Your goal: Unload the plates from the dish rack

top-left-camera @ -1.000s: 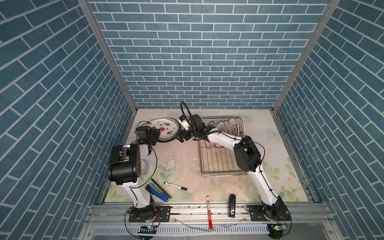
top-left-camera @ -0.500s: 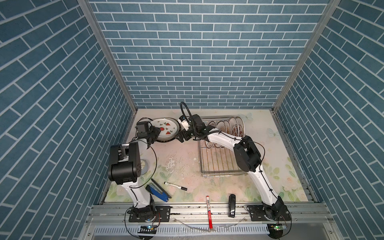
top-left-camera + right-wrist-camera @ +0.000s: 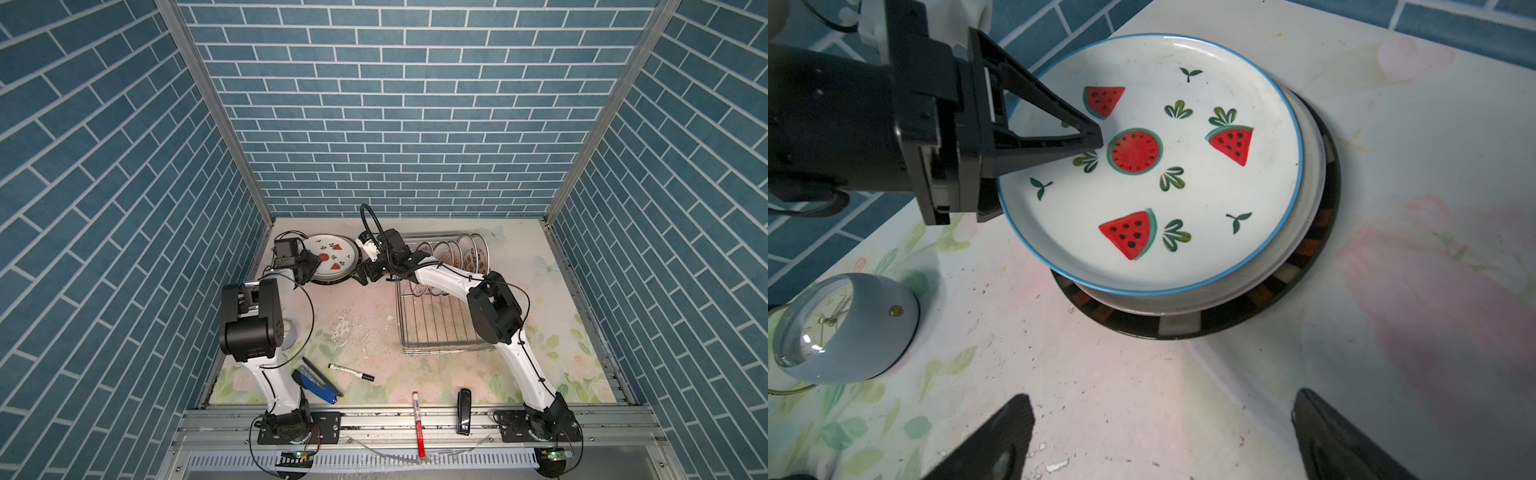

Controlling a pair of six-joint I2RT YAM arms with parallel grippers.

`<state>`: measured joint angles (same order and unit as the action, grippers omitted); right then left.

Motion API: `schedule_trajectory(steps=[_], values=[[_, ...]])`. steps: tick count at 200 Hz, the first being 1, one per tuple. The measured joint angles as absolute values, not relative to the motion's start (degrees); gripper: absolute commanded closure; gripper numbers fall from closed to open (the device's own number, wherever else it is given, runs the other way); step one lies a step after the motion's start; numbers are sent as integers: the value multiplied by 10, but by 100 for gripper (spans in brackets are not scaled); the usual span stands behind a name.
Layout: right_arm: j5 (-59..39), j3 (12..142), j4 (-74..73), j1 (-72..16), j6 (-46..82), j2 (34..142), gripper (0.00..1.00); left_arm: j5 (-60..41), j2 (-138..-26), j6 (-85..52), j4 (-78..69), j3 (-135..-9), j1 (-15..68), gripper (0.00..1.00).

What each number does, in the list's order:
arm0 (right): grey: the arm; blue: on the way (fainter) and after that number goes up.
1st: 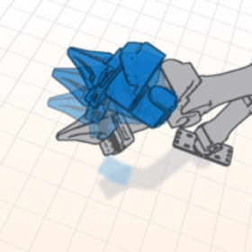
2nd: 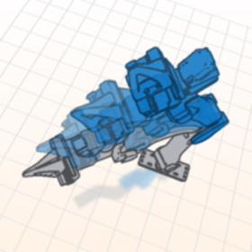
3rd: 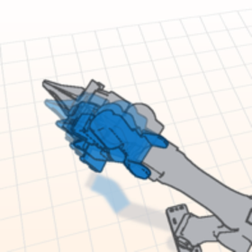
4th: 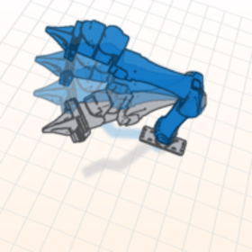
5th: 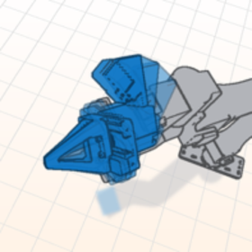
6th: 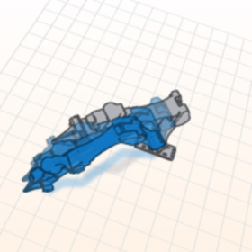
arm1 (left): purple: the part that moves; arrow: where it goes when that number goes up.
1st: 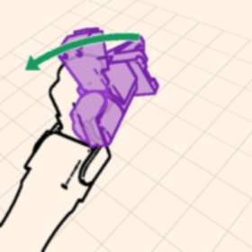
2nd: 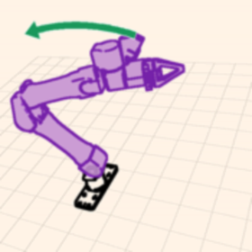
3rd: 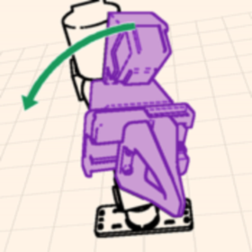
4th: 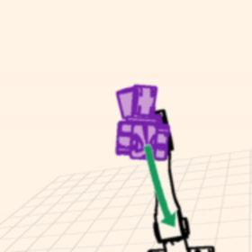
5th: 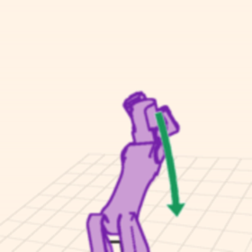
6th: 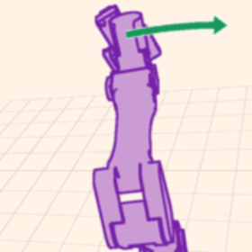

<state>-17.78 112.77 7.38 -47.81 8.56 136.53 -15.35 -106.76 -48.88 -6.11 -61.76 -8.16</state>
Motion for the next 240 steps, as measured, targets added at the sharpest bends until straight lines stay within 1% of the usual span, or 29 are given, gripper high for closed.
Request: schedule_trajectory(steps=[58,144,147,152,157,197,240], values=[[-178,1128,75,-478,86,1365,2,-124,-1068,-470,-36,-623,-79,50],[-178,1128,82,-478,86,1365,2,-71,-1080,-439,18,-665,-67,49],[-178,1128,82,-478,86,1365,2,-69,-1080,-439,19,-666,-67,48],[-178,1128,83,-478,86,1365,2,-65,-1080,-437,19,-666,-65,40],[-178,1128,83,-478,86,1365,2,-62,-1080,-437,19,-666,-64,37],[-178,1128,85,-478,86,1365,2,-58,-1089,-432,25,-681,-56,38],[-178,1128,86,-478,85,1365,2,-49,-1097,-431,23,-687,-53,37]])
